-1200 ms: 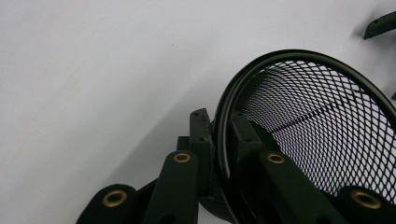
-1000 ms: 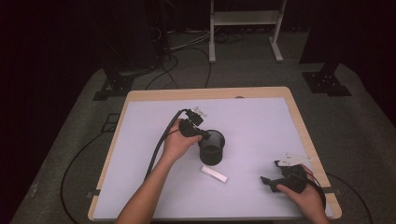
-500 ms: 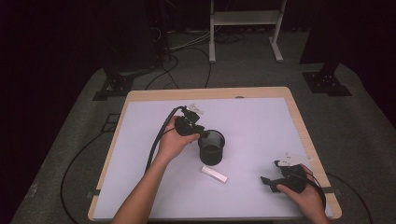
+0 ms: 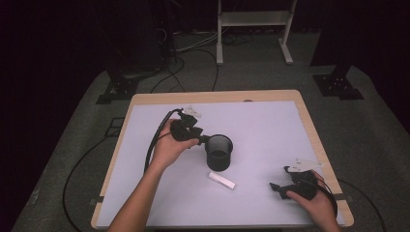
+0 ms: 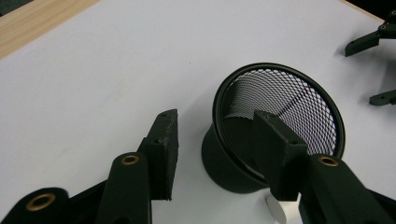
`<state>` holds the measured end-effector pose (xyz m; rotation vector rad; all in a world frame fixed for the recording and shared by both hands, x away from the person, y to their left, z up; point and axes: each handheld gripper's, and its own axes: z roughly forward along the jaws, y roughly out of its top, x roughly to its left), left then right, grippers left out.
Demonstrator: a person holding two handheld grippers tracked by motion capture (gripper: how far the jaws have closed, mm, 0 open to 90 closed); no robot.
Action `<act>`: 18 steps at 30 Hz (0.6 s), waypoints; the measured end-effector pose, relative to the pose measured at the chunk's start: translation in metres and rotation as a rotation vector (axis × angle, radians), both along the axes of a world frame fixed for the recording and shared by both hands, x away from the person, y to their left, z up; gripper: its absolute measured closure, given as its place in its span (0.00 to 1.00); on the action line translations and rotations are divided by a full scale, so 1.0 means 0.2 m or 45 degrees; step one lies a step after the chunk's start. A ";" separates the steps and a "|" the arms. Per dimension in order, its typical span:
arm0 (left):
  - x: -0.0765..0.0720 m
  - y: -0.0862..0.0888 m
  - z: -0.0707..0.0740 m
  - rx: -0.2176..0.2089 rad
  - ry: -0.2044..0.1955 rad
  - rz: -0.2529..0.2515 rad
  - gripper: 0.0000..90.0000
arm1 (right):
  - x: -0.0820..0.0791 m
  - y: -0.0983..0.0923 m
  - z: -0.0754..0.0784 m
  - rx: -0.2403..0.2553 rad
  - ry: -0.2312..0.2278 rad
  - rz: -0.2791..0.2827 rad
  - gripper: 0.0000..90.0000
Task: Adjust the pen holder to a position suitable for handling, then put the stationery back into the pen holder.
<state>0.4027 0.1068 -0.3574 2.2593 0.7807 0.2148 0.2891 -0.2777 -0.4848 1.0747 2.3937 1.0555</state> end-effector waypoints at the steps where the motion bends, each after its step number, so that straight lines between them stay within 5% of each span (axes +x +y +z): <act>1: -0.01 0.01 0.01 0.004 -0.001 0.000 0.57 | 0.00 0.00 0.00 0.000 0.000 0.000 0.13; 8: -0.04 0.07 0.02 0.004 -0.006 0.015 0.52 | 0.00 0.00 0.00 0.000 -0.001 -0.001 0.13; 18: -0.11 0.18 0.01 0.007 -0.007 0.060 0.29 | 0.00 0.00 0.00 -0.001 -0.001 -0.001 0.13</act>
